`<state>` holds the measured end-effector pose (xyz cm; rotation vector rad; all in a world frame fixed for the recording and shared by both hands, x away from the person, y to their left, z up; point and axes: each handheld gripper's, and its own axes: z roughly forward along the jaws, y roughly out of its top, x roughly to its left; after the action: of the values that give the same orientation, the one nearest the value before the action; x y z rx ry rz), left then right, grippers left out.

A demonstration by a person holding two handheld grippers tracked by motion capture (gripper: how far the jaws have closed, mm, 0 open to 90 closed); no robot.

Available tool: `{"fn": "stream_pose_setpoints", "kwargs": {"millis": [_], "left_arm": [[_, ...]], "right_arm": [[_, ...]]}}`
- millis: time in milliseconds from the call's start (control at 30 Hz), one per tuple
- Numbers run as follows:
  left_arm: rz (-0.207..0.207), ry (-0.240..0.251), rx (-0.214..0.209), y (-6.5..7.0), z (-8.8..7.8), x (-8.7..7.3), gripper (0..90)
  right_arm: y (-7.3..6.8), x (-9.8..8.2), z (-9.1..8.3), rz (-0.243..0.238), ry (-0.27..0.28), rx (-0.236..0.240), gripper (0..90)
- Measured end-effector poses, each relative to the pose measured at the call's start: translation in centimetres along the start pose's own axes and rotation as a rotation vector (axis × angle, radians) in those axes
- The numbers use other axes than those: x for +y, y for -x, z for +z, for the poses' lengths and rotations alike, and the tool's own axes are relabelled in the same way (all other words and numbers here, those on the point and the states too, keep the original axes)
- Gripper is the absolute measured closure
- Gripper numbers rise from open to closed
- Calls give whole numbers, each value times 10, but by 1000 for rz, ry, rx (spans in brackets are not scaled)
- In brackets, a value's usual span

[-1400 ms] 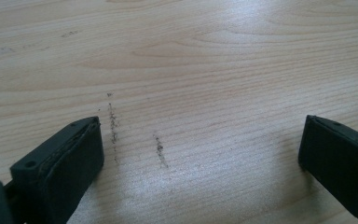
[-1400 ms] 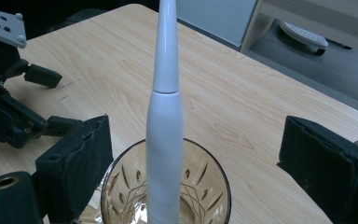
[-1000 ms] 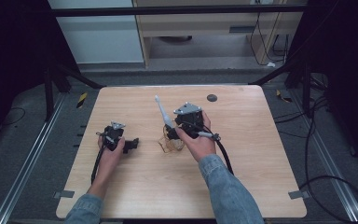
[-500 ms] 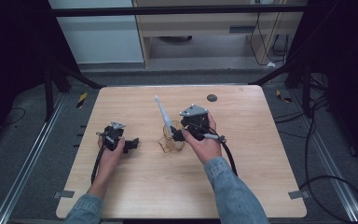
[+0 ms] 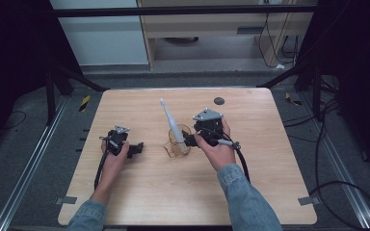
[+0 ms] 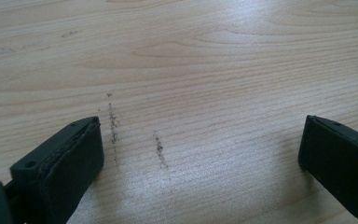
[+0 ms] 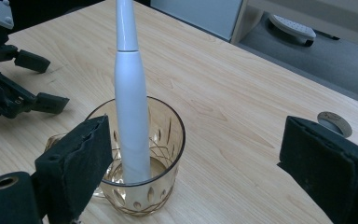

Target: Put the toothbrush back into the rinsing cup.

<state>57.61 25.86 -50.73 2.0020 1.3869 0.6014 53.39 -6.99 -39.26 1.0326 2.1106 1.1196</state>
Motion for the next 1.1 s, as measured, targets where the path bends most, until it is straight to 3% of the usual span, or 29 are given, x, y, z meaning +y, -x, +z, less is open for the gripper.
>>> {"fn": "stream_pose_setpoints", "kwargs": {"millis": [633, 1100], "left_arm": [[0, 0, 0, 0, 0, 0, 0], [2, -1, 0, 0, 0, 0, 0]], "right_arm": [[21, -31, -19, 52, -33, -34, 116], [46, -61, -31, 99, -76, -83, 108]]}}
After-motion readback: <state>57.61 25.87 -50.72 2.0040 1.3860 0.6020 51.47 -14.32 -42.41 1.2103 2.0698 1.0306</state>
